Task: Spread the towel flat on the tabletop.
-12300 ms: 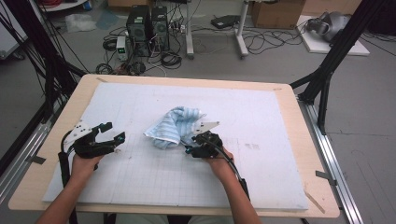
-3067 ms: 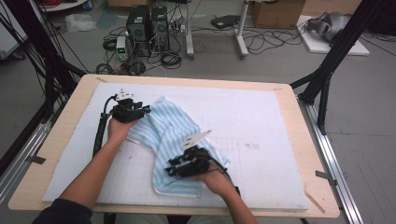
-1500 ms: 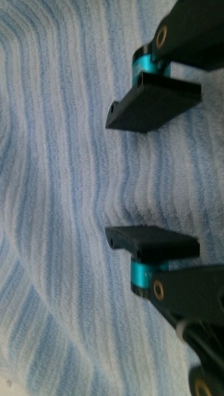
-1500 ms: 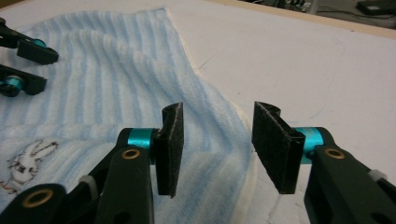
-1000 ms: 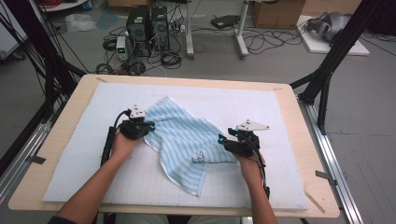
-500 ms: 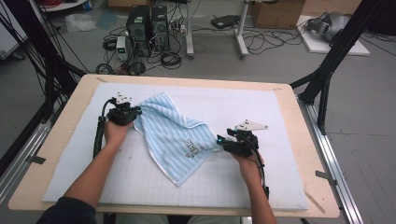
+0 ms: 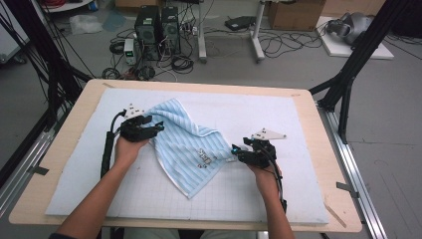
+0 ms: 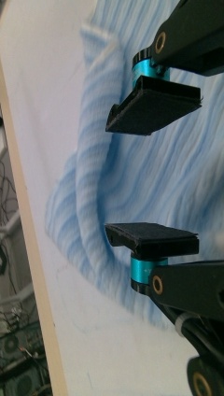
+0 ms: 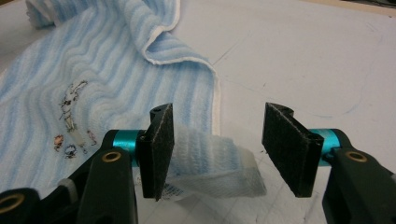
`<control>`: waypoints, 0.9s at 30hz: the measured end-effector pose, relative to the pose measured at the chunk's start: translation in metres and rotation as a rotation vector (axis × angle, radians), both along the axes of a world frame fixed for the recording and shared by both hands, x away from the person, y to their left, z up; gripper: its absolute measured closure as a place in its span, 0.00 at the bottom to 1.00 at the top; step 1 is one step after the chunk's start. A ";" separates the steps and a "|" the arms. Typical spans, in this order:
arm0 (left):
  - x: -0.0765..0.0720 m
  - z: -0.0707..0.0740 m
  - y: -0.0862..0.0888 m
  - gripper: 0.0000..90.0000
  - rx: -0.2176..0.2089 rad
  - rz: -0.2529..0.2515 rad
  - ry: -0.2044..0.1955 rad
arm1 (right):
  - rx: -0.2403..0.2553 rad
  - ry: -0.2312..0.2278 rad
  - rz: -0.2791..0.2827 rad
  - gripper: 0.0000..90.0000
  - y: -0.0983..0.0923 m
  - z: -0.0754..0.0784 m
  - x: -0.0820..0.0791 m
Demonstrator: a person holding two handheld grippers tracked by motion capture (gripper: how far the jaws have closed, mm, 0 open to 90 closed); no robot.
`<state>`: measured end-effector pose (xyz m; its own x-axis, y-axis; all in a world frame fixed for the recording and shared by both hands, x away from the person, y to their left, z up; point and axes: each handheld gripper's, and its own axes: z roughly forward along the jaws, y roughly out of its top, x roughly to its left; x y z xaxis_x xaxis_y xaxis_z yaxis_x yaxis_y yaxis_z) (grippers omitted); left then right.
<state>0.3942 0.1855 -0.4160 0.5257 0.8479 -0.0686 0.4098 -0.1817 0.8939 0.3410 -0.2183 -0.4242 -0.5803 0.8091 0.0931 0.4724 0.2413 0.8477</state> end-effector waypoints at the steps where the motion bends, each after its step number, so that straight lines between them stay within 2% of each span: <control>1: -0.004 0.000 -0.002 0.49 -0.012 -0.014 0.005 | -0.001 -0.001 -0.002 0.48 0.000 0.000 0.000; 3: -0.010 0.000 -0.005 0.49 -0.014 -0.049 0.025 | 0.006 -0.003 -0.002 0.48 -0.001 0.000 -0.001; 7: -0.023 -0.001 -0.011 0.48 -0.041 -0.084 0.025 | 0.012 -0.003 -0.019 0.48 -0.006 0.000 -0.007; 13: -0.055 -0.013 -0.025 0.48 -0.042 -0.164 0.057 | 0.009 -0.009 -0.056 0.48 -0.017 -0.001 -0.030; 15: -0.067 -0.017 -0.031 0.49 -0.053 -0.187 0.058 | 0.011 -0.007 -0.064 0.48 -0.018 -0.003 -0.037; 19: -0.084 -0.022 -0.042 0.52 -0.043 -0.234 0.060 | -0.003 -0.019 -0.071 0.48 -0.018 -0.001 -0.052; 23: -0.090 -0.025 -0.057 0.52 0.007 -0.278 0.086 | 0.006 -0.029 -0.076 0.48 -0.019 0.002 -0.064; 25: -0.090 -0.028 -0.065 0.52 0.056 -0.284 0.098 | 0.004 -0.031 -0.075 0.47 -0.020 0.001 -0.067; 27: -0.087 -0.032 -0.074 0.50 0.088 -0.280 0.130 | 0.001 -0.027 -0.072 0.47 -0.020 0.000 -0.069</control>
